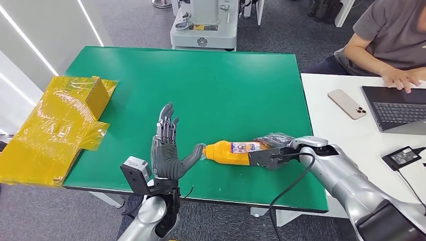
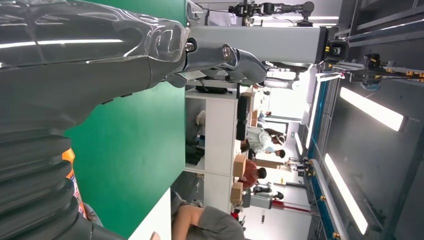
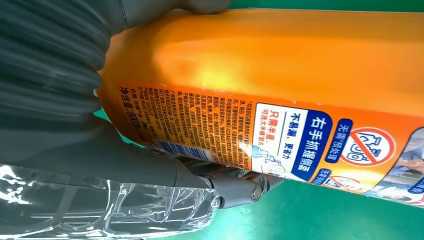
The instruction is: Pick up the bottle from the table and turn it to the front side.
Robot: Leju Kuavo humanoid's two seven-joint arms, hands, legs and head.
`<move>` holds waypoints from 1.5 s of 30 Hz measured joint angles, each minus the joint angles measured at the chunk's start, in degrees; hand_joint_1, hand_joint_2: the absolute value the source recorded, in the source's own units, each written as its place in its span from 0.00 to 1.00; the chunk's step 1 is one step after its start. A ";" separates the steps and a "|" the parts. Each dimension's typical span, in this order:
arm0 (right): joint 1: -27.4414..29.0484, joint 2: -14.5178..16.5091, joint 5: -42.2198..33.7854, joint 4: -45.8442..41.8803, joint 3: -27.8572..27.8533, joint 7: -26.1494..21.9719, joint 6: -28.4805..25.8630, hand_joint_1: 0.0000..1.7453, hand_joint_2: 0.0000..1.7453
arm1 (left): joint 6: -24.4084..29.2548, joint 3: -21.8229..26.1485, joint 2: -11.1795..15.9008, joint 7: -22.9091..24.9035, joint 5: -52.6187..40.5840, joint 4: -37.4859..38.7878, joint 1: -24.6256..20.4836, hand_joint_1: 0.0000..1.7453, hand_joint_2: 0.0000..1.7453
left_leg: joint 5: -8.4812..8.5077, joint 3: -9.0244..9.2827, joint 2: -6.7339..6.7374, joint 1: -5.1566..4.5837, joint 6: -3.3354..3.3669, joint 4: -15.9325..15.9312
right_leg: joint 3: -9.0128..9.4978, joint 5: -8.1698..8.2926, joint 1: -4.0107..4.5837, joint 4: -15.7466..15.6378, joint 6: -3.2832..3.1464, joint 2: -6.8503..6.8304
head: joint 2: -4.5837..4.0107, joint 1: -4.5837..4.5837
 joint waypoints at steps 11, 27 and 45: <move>2.82 1.33 3.10 -1.46 -3.29 1.87 -18.59 1.00 1.00 | -0.34 0.00 0.00 -0.05 -1.61 -0.50 1.15 0.00 1.00 | -0.01 -0.06 -0.03 0.01 0.00 -0.02 | -0.01 -0.01 0.01 0.00 0.00 -0.03 | 0.00 0.00; 17.29 6.34 5.30 -18.66 -24.25 -3.36 -55.66 1.00 1.00 | 0.39 0.02 -0.41 -1.46 -2.33 -1.89 1.77 0.00 1.00 | -0.01 -0.07 -0.12 0.01 0.00 -0.03 | 0.00 -0.06 0.01 0.00 0.01 -0.11 | 0.00 0.00; 30.87 9.11 -1.18 -34.33 -32.40 -11.19 -56.30 1.00 1.00 | -11.45 0.02 -0.39 0.22 9.27 -6.11 1.51 0.00 1.00 | -0.01 -0.04 -0.11 0.01 0.00 -0.08 | -0.01 -0.08 0.02 0.00 -0.01 -0.10 | 0.00 -0.01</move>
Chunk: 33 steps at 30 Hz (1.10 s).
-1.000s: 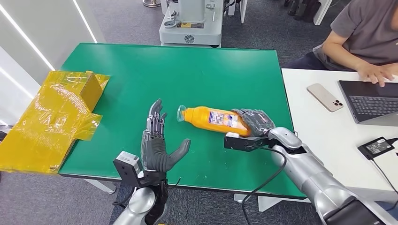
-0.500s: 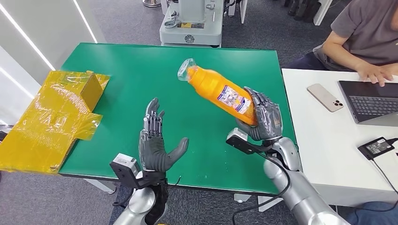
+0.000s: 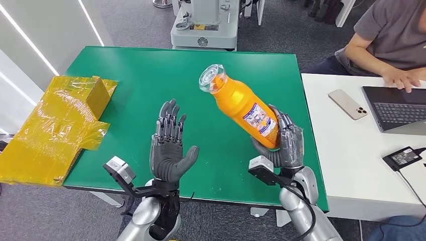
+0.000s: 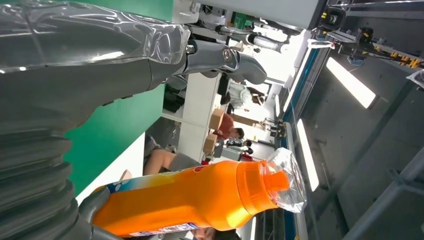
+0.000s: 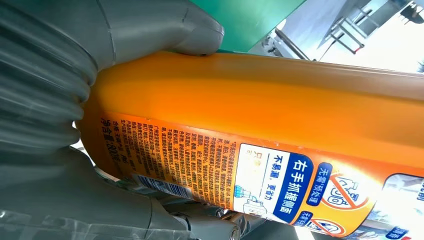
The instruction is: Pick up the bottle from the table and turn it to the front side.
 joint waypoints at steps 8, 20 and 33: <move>0.83 0.95 -1.47 -2.22 1.52 -1.78 3.74 0.99 1.00 | -2.42 -0.85 0.16 1.70 1.24 0.23 -2.90 0.00 1.00 | 0.01 0.00 0.00 0.00 -0.01 0.01 | 0.00 0.01 0.00 0.00 -0.01 0.00 | 0.00 0.00; -0.22 2.26 -2.75 -1.03 5.99 -3.66 11.83 1.00 1.00 | -2.26 -2.80 0.69 1.79 2.02 2.81 -6.45 0.00 1.00 | 0.01 -0.01 0.00 0.00 -0.01 0.00 | 0.00 0.00 0.00 0.00 0.00 0.01 | 0.00 0.00; -0.41 2.35 -0.40 -0.24 8.11 -0.12 24.19 0.99 1.00 | -1.85 -2.84 1.13 1.98 1.80 5.01 -6.84 0.00 1.00 | 0.00 -0.01 0.01 0.00 -0.01 0.00 | -0.01 0.00 0.00 -0.01 0.00 0.01 | 0.00 0.00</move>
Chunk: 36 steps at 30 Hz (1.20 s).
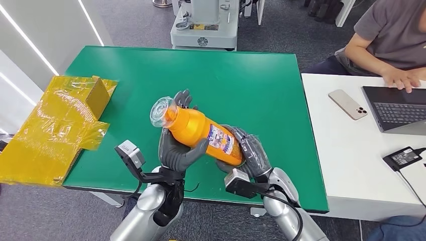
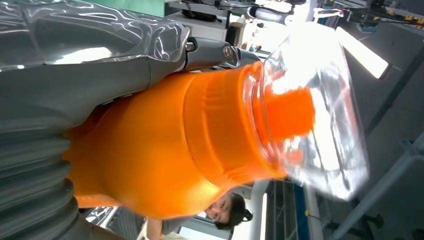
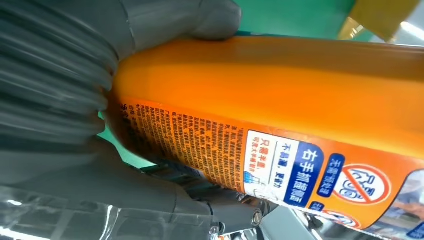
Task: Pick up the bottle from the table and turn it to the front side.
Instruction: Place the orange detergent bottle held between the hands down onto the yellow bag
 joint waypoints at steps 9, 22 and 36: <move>-1.21 0.02 3.84 2.57 0.57 2.78 5.15 0.99 1.00 | 0.82 0.01 0.90 -0.04 -0.13 1.49 0.05 0.00 1.00 | 0.01 0.01 0.03 0.00 0.00 0.00 | 0.00 0.01 0.00 0.02 -0.01 0.02 | 0.00 0.00; -3.79 0.78 6.51 7.10 0.93 3.03 6.94 0.99 1.00 | 2.45 0.01 1.28 -0.17 -0.21 1.51 0.79 0.00 1.00 | 0.00 0.00 0.01 0.00 0.00 0.00 | 0.00 0.00 0.00 0.01 0.00 0.01 | 0.00 0.01; -3.97 0.85 7.25 8.58 0.80 3.59 6.04 0.98 1.00 | 2.49 0.03 1.31 -0.37 -1.33 1.51 1.02 1.00 1.00 | 0.00 0.00 0.01 0.00 0.00 0.00 | 0.00 0.00 0.00 0.01 0.00 0.01 | 0.00 0.01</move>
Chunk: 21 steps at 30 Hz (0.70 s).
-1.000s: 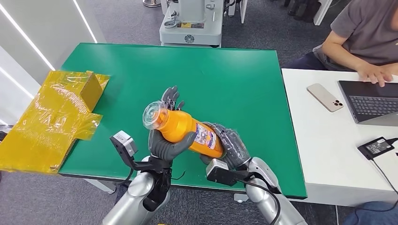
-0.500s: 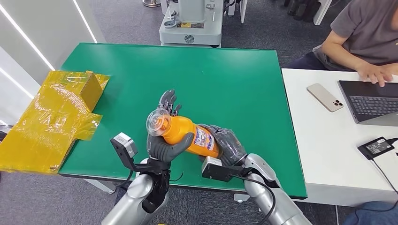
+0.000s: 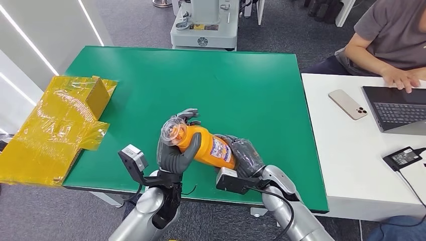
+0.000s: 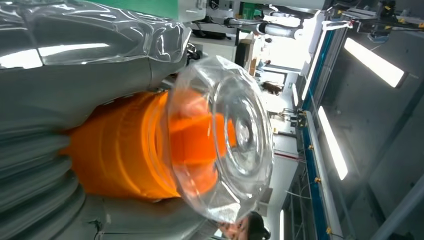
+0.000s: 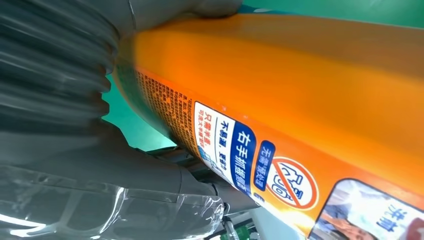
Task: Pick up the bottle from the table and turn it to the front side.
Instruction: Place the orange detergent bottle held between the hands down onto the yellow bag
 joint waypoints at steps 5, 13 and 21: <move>0.23 0.00 0.04 0.01 -0.13 0.01 -0.02 0.99 1.00 | -0.02 0.12 -0.02 0.01 -0.20 0.00 0.00 1.00 1.00 | 0.00 0.00 0.00 0.00 0.00 0.00 | 0.00 0.00 0.00 0.00 0.00 0.00 | 0.00 -0.01; 0.69 0.00 0.02 -0.04 -0.28 0.01 -0.16 0.60 1.00 | -0.04 0.35 -0.04 0.11 -0.44 0.00 0.01 1.00 1.00 | 0.00 0.00 0.00 0.00 0.00 0.00 | 0.00 0.00 0.00 0.00 0.00 0.00 | 0.00 0.00; 1.21 0.34 -1.20 -0.93 -0.45 0.05 -1.30 0.00 1.00 | 0.06 0.42 -0.08 0.22 -0.32 0.00 0.03 1.00 1.00 | 0.00 0.00 0.00 0.00 0.00 0.00 | 0.00 0.00 0.00 0.00 0.00 0.00 | 0.00 -0.01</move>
